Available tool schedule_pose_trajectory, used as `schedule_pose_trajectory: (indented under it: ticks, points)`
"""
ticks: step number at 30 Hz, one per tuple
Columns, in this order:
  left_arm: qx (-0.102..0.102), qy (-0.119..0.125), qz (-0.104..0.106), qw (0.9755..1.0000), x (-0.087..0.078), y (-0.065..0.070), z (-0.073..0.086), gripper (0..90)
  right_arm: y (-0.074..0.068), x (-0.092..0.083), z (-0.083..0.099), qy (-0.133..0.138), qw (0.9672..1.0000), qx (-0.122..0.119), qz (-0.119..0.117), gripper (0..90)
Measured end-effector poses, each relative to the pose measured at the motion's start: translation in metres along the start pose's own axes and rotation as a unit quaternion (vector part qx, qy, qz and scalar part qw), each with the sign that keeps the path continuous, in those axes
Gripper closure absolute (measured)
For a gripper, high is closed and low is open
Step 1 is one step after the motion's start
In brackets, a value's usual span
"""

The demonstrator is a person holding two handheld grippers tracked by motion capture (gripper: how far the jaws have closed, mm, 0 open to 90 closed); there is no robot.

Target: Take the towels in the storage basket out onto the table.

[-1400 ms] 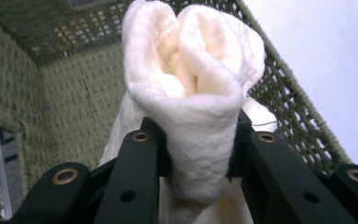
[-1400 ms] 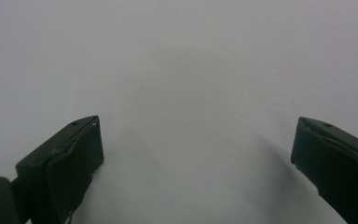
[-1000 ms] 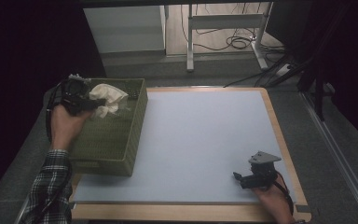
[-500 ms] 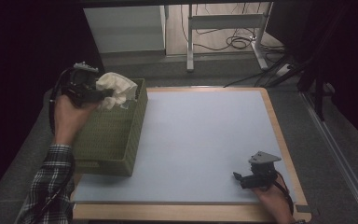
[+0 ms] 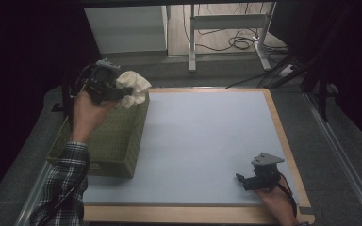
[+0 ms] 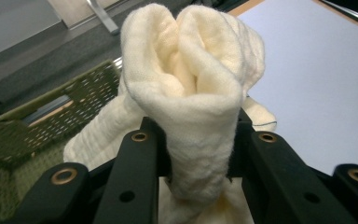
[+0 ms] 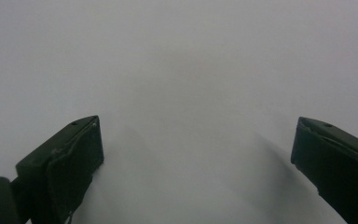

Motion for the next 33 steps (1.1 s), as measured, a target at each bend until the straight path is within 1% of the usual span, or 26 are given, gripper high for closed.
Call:
schedule_pose_trajectory:
  ticks: [1, 3, 4, 7, 8, 9, 10, 12, 13, 17, 19, 21, 22, 23, 24, 25, 27, 28, 29, 31, 32, 33]
  points:
    - [0.004, 0.001, 0.005, 1.0000, 0.003, 0.005, -0.005, 72.5, 0.000, 0.000, 0.000, -0.001, 1.0000, 0.000, 0.000, 2.4]
    - [0.006, 0.000, 0.007, 1.0000, 0.005, 0.007, -0.006, 72.5, 0.000, 0.000, 0.000, -0.001, 1.0000, -0.001, 0.000, 2.4]
    - [0.009, 0.000, 0.012, 0.9999, 0.009, 0.012, -0.010, 72.5, 0.000, 0.000, 0.000, 0.000, 1.0000, 0.000, 0.000, 2.4]
    - [0.012, 0.001, 0.017, 0.9998, 0.012, 0.017, -0.015, 72.5, 0.000, 0.000, 0.000, -0.001, 1.0000, 0.000, 0.000, 2.4]
    - [0.016, -0.001, 0.018, 0.9997, 0.014, 0.019, -0.016, 72.5, 0.000, 0.000, 0.000, -0.001, 1.0000, -0.001, -0.001, 2.4]
    - [0.020, -0.001, 0.022, 0.9996, 0.017, 0.023, -0.020, 72.5, 0.000, 0.000, 0.000, -0.001, 1.0000, -0.001, -0.001, 2.4]
    - [0.020, -0.001, 0.022, 0.9996, 0.017, 0.023, -0.020, 72.5, 0.000, 0.000, 0.000, -0.001, 1.0000, -0.001, -0.001, 2.4]
    - [0.024, -0.001, 0.025, 0.9994, 0.020, 0.028, -0.024, 72.5, 0.000, 0.000, 0.000, -0.001, 1.0000, 0.000, -0.001, 2.5]
    - [0.027, 0.000, 0.030, 0.9992, 0.023, 0.033, -0.029, 72.5, 0.000, 0.000, 0.000, -0.001, 1.0000, 0.000, -0.001, 2.5]
    - [0.031, 0.002, 0.037, 0.9988, 0.029, 0.042, -0.036, 72.5, 0.000, 0.000, 0.000, -0.001, 1.0000, 0.000, -0.001, 2.5]
    - [0.038, 0.003, 0.041, 0.9984, 0.031, 0.046, -0.041, 72.5, 0.000, 0.000, 0.000, -0.001, 1.0000, 0.000, -0.002, 2.5]
    - [0.041, 0.003, 0.046, 0.9981, 0.035, 0.052, -0.044, 72.5, -0.001, 0.000, 0.000, -0.001, 1.0000, 0.001, -0.002, 2.6]
    - [0.041, 0.003, 0.046, 0.9981, 0.035, 0.052, -0.044, 72.5, -0.001, 0.000, 0.000, -0.001, 1.0000, 0.001, -0.002, 2.6]
    - [0.044, 0.004, 0.050, 0.9978, 0.039, 0.058, -0.048, 72.5, -0.001, 0.000, 0.000, -0.002, 1.0000, 0.001, -0.002, 2.6]
    - [0.044, 0.004, 0.050, 0.9978, 0.039, 0.058, -0.048, 72.5, -0.001, 0.000, 0.000, -0.002, 1.0000, 0.001, -0.002, 2.6]
    - [0.048, 0.003, 0.055, 0.9973, 0.043, 0.063, -0.051, 72.5, -0.001, 0.000, 0.000, -0.001, 1.0000, 0.001, -0.002, 2.6]
    - [0.051, 0.002, 0.061, 0.9968, 0.049, 0.070, -0.053, 72.4, 0.000, 0.000, 0.000, -0.002, 1.0000, 0.001, -0.002, 2.6]
    - [0.051, 0.002, 0.061, 0.9968, 0.049, 0.070, -0.053, 72.5, 0.000, 0.000, 0.000, -0.002, 1.0000, 0.001, -0.002, 2.6]
    - [0.053, 0.002, 0.066, 0.9964, 0.054, 0.075, -0.055, 72.4, 0.000, 0.000, 0.000, -0.002, 1.0000, 0.001, -0.002, 2.6]
    - [0.060, 0.002, 0.069, 0.9958, 0.059, 0.080, -0.056, 72.4, 0.000, 0.000, 0.000, -0.002, 1.0000, 0.001, -0.003, 2.6]
    - [0.060, 0.002, 0.069, 0.9958, 0.059, 0.080, -0.056, 72.4, 0.000, 0.000, 0.000, -0.002, 1.0000, 0.001, -0.003, 2.6]
    - [0.062, 0.002, 0.071, 0.9955, 0.062, 0.083, -0.057, 72.3, 0.000, 0.000, 0.000, -0.002, 1.0000, 0.001, -0.002, 2.6]
Point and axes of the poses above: each handheld gripper's, and its own axes: x roughly forward along the jaws, z roughly out of its underside, y roughly to its right, the point moved 9 cm from there along x, roughly forward along the jaws, and after that the axes turned 7 degrees about x, right-handed, at the moved point
